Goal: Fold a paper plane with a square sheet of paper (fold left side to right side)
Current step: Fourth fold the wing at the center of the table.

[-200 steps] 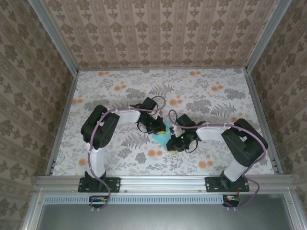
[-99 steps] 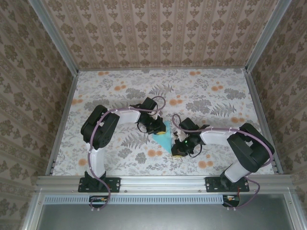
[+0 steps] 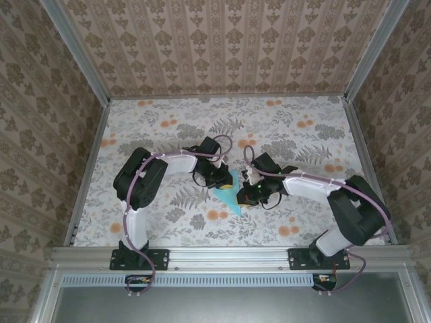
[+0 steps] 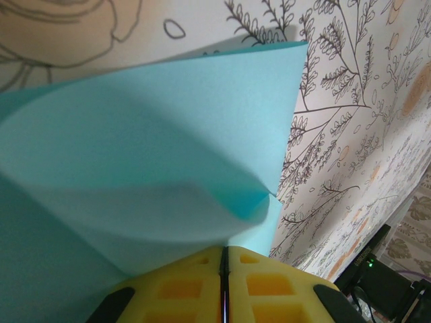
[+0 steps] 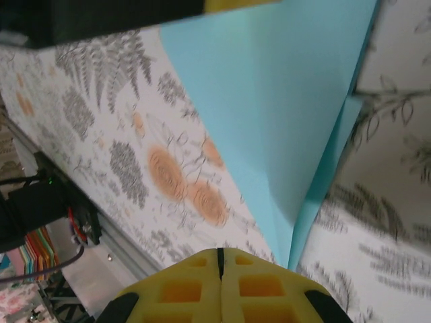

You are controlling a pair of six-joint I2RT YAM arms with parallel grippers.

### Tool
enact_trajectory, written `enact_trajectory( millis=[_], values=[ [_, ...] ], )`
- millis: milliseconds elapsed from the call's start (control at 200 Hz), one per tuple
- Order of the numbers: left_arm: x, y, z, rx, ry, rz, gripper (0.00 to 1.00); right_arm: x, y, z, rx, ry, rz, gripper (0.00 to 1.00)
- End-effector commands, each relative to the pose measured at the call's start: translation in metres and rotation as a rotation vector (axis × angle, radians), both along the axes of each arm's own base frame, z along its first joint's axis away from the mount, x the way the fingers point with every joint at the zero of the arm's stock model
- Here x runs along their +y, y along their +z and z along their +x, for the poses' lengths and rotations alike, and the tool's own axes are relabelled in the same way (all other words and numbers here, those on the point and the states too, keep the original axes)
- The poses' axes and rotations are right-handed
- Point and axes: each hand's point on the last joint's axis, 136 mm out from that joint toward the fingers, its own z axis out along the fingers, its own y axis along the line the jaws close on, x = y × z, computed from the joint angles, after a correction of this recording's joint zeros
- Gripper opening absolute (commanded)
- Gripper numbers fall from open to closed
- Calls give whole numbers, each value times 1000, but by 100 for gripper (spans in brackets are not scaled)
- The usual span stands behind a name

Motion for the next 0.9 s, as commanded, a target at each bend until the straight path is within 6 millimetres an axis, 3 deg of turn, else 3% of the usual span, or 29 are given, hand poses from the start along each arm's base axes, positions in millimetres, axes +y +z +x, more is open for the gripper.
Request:
enact_trajectory(
  millis=[0, 465, 695, 900],
  values=[
    [28, -30, -12, 37, 18, 157, 10, 3, -9, 17, -7, -38, -24, 5],
    [22, -19, -5, 8, 13, 126, 12, -29, -58, -5, 96, -26, -229, 4],
    [13, 19, 9, -108, 0, 49, 23, -44, -70, -13, 129, -38, -311, 2],
    [11, 43, 2, -161, -26, -23, 20, -51, -74, -17, 138, -46, -351, 0]
  ],
)
